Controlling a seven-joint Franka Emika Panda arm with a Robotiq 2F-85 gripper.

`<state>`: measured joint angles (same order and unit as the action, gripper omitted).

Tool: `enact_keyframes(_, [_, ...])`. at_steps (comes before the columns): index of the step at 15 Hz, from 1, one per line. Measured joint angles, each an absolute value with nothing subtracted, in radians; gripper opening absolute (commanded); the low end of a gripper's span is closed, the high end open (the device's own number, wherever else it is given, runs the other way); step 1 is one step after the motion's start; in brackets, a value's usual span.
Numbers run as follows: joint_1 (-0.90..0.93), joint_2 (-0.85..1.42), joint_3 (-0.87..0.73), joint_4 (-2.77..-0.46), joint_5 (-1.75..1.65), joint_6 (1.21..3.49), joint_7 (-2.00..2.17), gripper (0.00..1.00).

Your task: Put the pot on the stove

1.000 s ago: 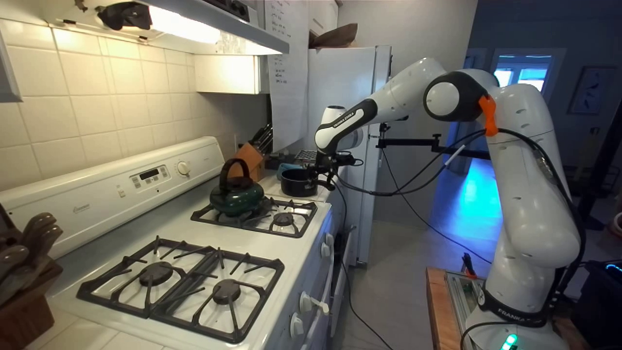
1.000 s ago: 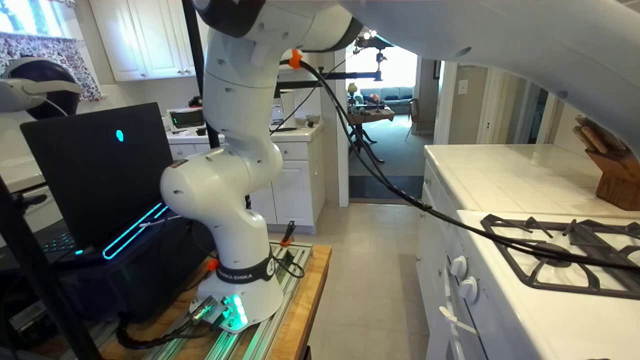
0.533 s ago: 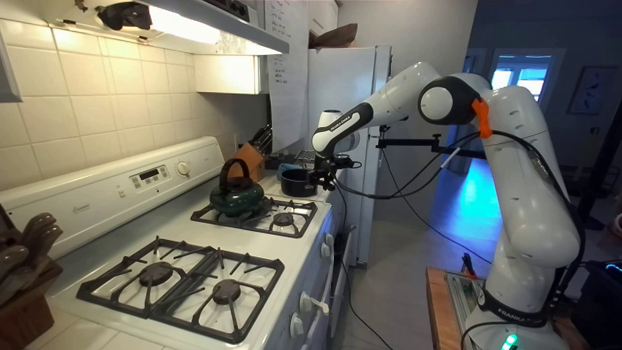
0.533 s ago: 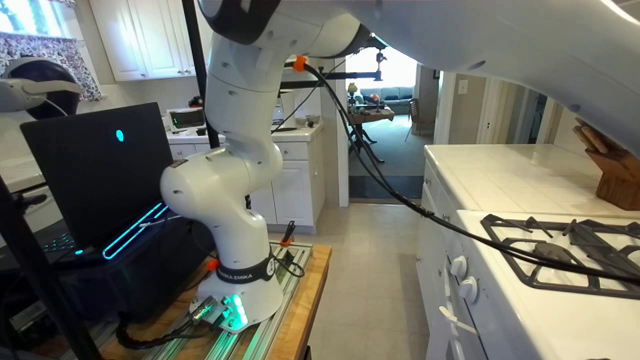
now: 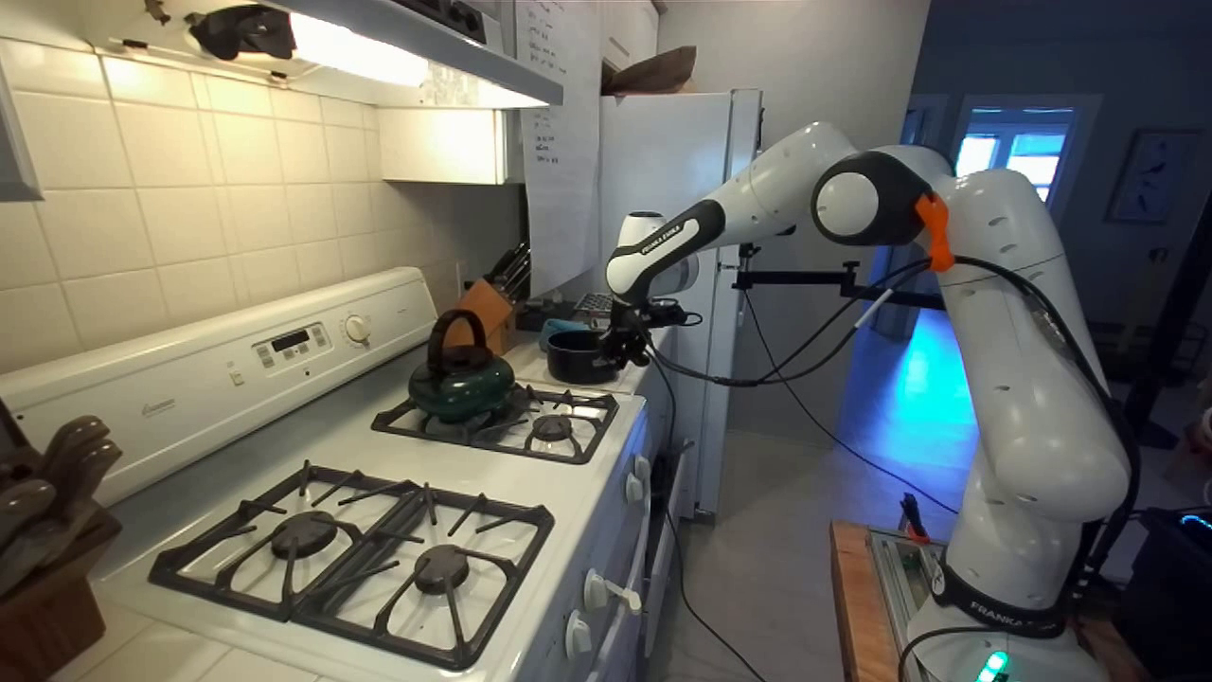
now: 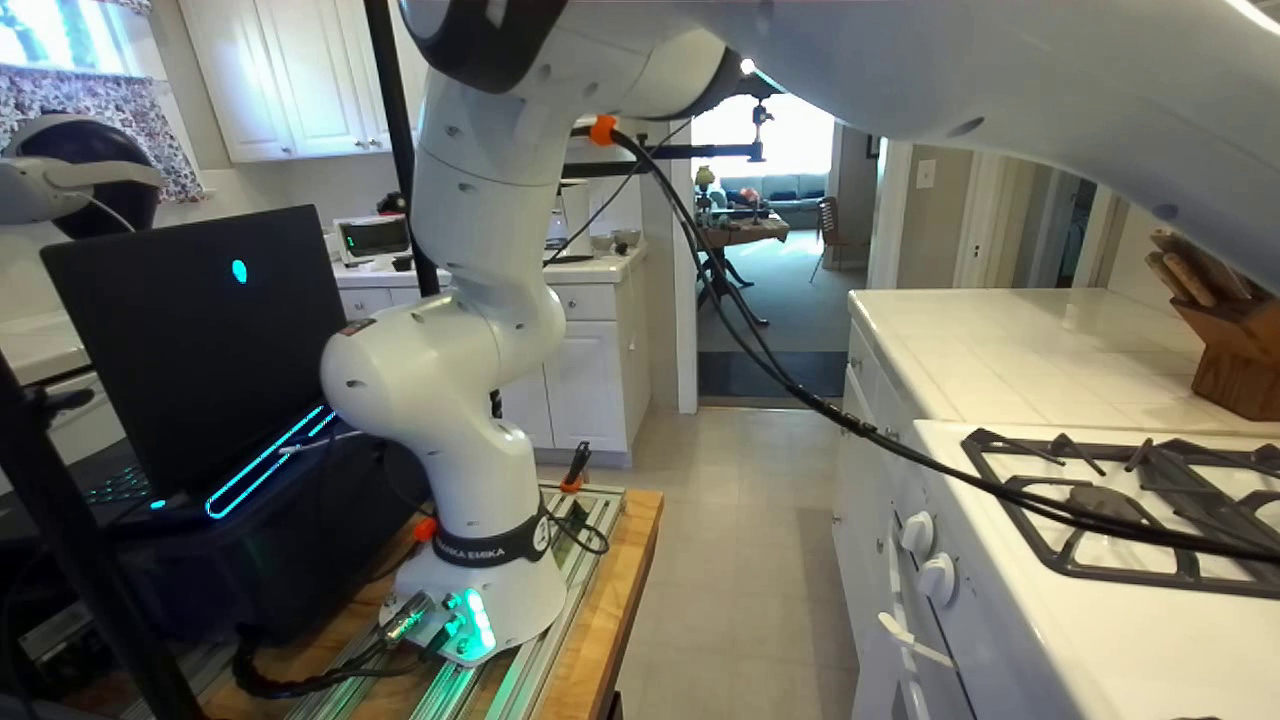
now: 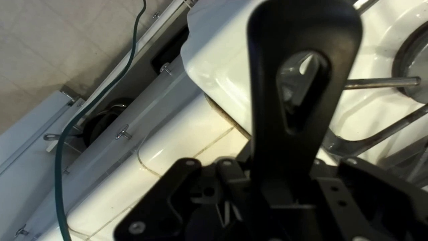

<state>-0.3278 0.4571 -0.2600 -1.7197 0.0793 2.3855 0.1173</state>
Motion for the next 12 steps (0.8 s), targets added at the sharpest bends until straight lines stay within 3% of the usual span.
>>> enact_keyframes(12, [-0.315, 0.455, -0.261, -1.715, 0.076, 2.438, 0.123, 0.03])
